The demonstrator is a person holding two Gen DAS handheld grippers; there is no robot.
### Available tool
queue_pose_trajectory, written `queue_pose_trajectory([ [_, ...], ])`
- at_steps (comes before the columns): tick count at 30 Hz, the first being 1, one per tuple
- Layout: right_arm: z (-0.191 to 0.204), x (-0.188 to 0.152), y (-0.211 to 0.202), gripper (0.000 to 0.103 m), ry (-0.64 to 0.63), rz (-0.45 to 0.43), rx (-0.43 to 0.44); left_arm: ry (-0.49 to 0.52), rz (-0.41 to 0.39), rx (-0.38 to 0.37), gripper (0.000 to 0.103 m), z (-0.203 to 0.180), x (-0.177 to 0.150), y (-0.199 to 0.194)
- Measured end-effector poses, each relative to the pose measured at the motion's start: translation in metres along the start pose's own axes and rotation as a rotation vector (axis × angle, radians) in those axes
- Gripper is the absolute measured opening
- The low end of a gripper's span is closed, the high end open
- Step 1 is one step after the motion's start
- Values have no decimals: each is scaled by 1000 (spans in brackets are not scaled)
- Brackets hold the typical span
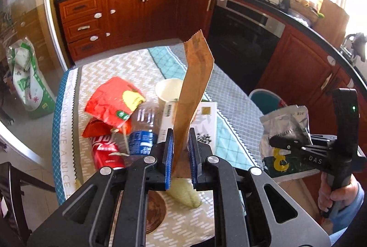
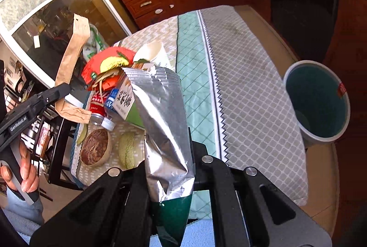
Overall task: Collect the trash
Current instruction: 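Carry paper strip and snack bag to the teal bin and open both tools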
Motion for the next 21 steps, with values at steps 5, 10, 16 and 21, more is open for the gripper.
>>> queue_pose_trajectory([
  [5,-45,18,-33,4,72,-90,-68,82,25,-80,14,-61,21,33],
  [10,-105,31,-63,4,156,-161,-157,165,50,-167,14,-132,48,77],
  [16,-186,41,-79,4,274,-205,-245,233,112,-228,14,-212,70,136],
  [21,-243,46,-69,4,363,-189,-283,286,176,-264,14,-272,81,189],
])
Point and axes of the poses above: each gripper's, at about its wrist camera, not at the fingertips, and y roughly the way its jaws point, z to its left, x to its top, the point moved 1 cm from there along y, roughly the way its jaws point, and after that the axes turned 5 degrees about x, right-handed, at the moved point
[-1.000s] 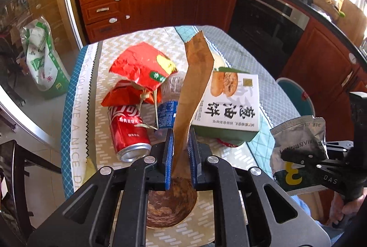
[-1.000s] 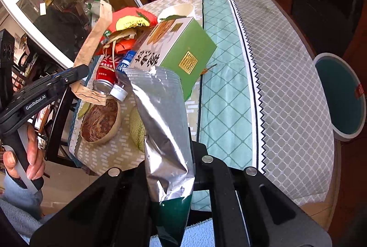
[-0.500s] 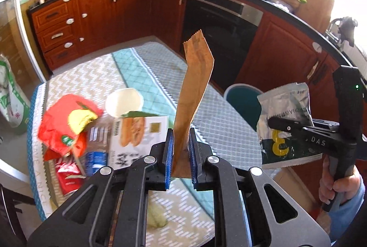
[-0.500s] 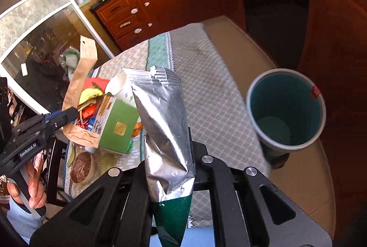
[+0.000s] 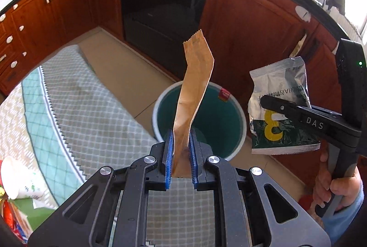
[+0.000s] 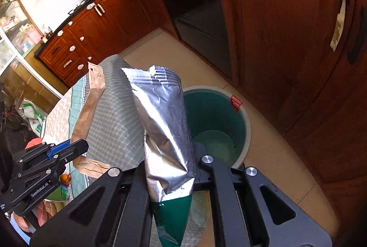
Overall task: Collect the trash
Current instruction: 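Carry paper strip and snack bag to the teal bin and open both tools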
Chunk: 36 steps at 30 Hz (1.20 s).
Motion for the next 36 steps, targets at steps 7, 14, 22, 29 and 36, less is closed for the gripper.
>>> queue_pose_trajectory([
  [7,-34,18,42,5,59,43,-29,17,101,-50,15,-29,16,74],
  [14,-47,29,87,5,86,109,-46,32,195,-54,61,-33,13,129],
  [22,-49,25,105,5,84,134,-51,29,180,-16,88,-34,13,135],
  [29,-44,25,113,9,71,151,-42,-6,151,-25,98,-12,11,110],
  [36,-33,27,105,90,69,129,-46,-33,154,-16,99,-8,11,93],
])
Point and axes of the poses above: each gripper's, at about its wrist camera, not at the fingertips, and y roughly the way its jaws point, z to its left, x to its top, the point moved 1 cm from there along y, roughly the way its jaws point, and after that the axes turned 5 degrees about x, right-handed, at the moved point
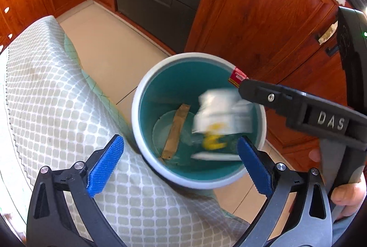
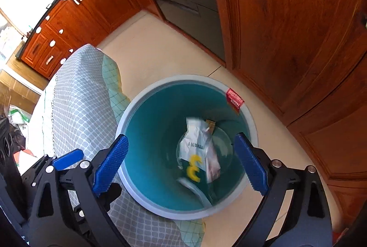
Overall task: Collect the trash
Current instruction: 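Carry paper strip and snack bag to the teal bin and open both tools, then return to the table and grasp the green pastry box with the right tool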
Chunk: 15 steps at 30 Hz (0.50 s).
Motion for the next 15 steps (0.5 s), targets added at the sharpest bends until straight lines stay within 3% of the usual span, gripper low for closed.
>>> queue_pose_trajectory([
  [7,5,-8,-10,90,25,19,-9,-21,-13,22,99,11,-15,-23],
  [15,31,-33,-35,90,-32,17,-3,-44,-48,50,99,30,-38,-60],
])
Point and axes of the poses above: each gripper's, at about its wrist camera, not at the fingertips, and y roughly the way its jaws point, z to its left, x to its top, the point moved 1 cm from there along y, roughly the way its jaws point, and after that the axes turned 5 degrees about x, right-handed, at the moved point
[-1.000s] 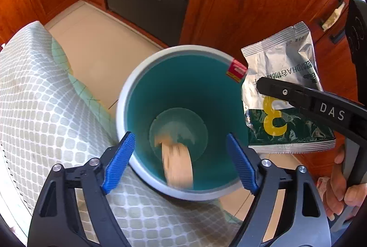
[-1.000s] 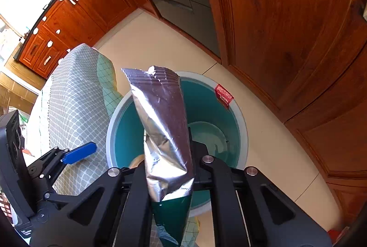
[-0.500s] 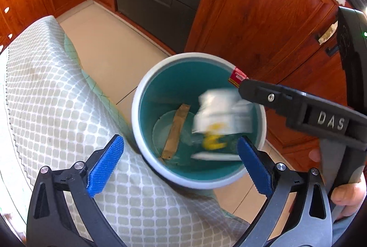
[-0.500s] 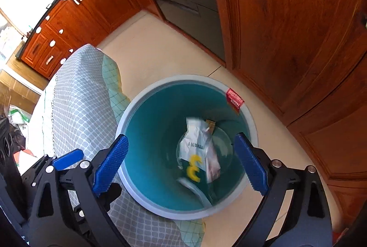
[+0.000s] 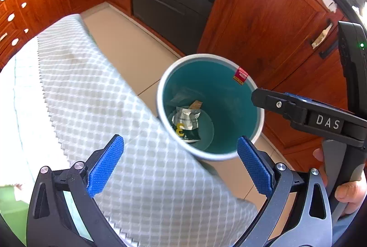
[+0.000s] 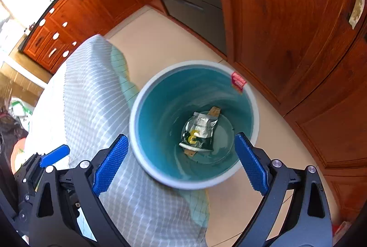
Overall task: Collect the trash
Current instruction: 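Return to the table and grasp the green pastry box with the right tool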
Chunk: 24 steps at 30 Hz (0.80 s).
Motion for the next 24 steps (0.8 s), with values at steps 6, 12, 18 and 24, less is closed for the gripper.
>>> queue_pose_trajectory([
  [6,38,-23,-16,90,-71,1,29,-7,-48,31,99,24,-21,-37],
  [12,86,-47,-24,90,-148,11,68,-27,-87,60,99,55,-48,-71],
  [18,142,-70,-21,90,-230,63,119,-58,-116,98,99,92,-84,-106],
  [24,207,-96,-10,90,-313,130,186,-118,-136,137,99,141,-128,-135],
])
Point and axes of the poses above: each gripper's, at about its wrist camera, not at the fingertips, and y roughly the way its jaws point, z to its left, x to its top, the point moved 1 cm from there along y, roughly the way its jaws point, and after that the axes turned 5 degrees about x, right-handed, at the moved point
